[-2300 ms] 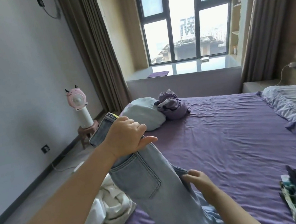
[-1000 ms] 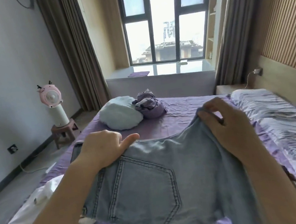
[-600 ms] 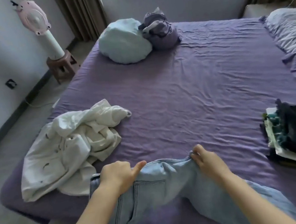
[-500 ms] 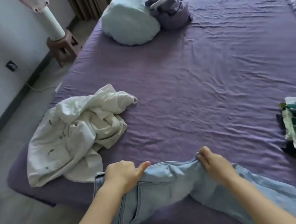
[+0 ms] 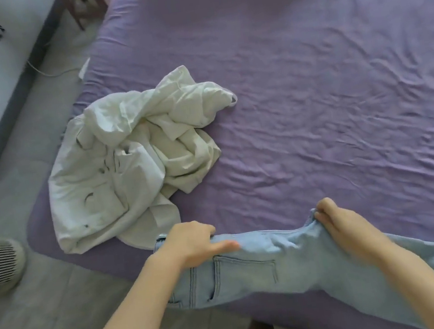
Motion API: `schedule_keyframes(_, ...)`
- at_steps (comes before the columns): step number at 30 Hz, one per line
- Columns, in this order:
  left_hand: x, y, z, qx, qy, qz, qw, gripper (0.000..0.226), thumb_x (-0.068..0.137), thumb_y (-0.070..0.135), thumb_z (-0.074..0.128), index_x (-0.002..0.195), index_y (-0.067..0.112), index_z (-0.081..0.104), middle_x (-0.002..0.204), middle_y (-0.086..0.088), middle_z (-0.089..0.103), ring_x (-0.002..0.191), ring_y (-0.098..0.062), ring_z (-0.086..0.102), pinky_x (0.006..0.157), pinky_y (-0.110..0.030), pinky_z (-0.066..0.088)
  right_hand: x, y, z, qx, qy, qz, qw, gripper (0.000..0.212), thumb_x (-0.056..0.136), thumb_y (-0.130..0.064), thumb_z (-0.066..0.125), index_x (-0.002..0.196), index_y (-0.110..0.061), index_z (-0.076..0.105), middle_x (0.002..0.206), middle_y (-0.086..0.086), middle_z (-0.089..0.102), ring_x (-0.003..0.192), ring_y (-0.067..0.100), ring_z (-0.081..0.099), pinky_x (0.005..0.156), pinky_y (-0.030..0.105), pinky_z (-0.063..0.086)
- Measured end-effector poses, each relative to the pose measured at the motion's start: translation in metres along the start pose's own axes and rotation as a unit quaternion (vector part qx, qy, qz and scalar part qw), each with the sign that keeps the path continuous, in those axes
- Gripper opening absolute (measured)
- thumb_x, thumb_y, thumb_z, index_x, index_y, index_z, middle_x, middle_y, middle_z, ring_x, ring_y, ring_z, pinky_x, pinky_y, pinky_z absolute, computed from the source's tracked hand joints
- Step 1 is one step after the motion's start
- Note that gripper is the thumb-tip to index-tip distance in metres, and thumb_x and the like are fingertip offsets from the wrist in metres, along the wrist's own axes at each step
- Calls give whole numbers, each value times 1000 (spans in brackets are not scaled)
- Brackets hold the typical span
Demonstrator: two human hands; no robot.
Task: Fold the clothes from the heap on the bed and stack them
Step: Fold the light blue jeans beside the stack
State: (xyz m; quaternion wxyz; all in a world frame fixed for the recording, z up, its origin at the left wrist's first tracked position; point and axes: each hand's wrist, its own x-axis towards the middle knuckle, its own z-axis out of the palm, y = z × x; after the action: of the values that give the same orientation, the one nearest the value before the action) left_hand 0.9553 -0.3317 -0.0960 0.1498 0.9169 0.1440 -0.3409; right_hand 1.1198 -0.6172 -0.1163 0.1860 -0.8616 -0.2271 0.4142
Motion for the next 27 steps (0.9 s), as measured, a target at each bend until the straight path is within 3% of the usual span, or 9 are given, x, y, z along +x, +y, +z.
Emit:
schedule_keyframes(3, 16, -33, -9, -38, -97, -4, 995, 85, 48, 103, 30, 59, 18, 32, 52, 7, 34, 51, -13, 35, 52, -32, 25, 19, 1, -5, 61, -51, 0, 997, 14, 98, -39, 41, 84, -38, 42, 83, -16, 62, 76, -2, 56, 70, 19, 42)
schedule_keyframes(5, 36, -49, -20, -17, -107, -19, 994, 86, 47, 103, 31, 58, 18, 37, 52, 9, 40, 51, -12, 40, 51, -31, 26, 40, -2, -4, 76, -39, -4, 996, 14, 97, -39, 46, 83, -42, 44, 80, -23, 61, 74, -8, 54, 70, 12, 40)
schedule_keyframes(10, 109, -46, -17, 131, -43, -34, 990, 56, 80, 75, 46, 85, 20, 52, 97, 1, 65, 87, -21, 60, 66, -30, 34, 111, -3, 27, 29, 21, 15, 999, 2, 98, -22, 45, 99, -21, 47, 96, 5, 62, 84, 24, 55, 71, 33, 41)
schedule_keyframes(12, 126, -41, -2, 167, -25, -55, 984, 46, 88, 61, 50, 104, 18, 56, 111, -2, 65, 103, -24, 61, 73, -31, 33, 129, 4, 35, 24, 27, 41, 999, 9, 98, -18, 43, 105, -18, 49, 102, 9, 63, 85, 25, 54, 71, 34, 41)
schedule_keyframes(15, 128, -42, 12, 195, 4, -94, 976, 39, 90, 52, 54, 110, 19, 55, 115, -1, 63, 108, -23, 58, 85, -34, 33, 138, 11, 40, 22, 46, 44, 998, 13, 98, -18, 43, 109, -18, 50, 108, 8, 63, 89, 25, 53, 71, 32, 39)
schedule_keyframes(18, 117, -31, 18, 228, 137, -76, 961, 30, 71, 28, 76, 95, 19, 60, 99, -2, 63, 93, -24, 59, 82, -36, 42, 140, 5, 41, 15, 78, 36, 996, 16, 99, -20, 42, 113, -20, 50, 111, 6, 62, 95, 27, 55, 72, 34, 41)
schedule_keyframes(21, 115, 8, 39, 134, 311, 44, 940, 32, 58, 5, 68, 88, 15, 69, 93, -7, 66, 86, -29, 63, 76, -38, 51, 148, -8, 39, 30, 122, 22, 992, 18, 98, -19, 44, 114, -19, 52, 112, 6, 64, 99, 28, 56, 72, 34, 40)
schedule_keyframes(24, 121, 62, 67, 77, 330, 145, 930, 39, 71, 16, 65, 109, 19, 72, 117, -10, 67, 108, -28, 64, 85, -42, 54, 161, -15, 35, 29, 142, 9, 989, 18, 97, -20, 46, 113, -20, 55, 109, 5, 65, 100, 28, 57, 74, 35, 42)
schedule_keyframes(27, 123, 104, 87, 68, 192, 101, 974, 74, 75, 48, 70, 141, 26, 46, 148, -9, 41, 136, -29, 41, 100, -54, 43, 157, -4, 36, 18, 120, 11, 993, 26, 95, -19, 50, 121, -18, 52, 119, 5, 62, 107, 28, 56, 81, 36, 44)
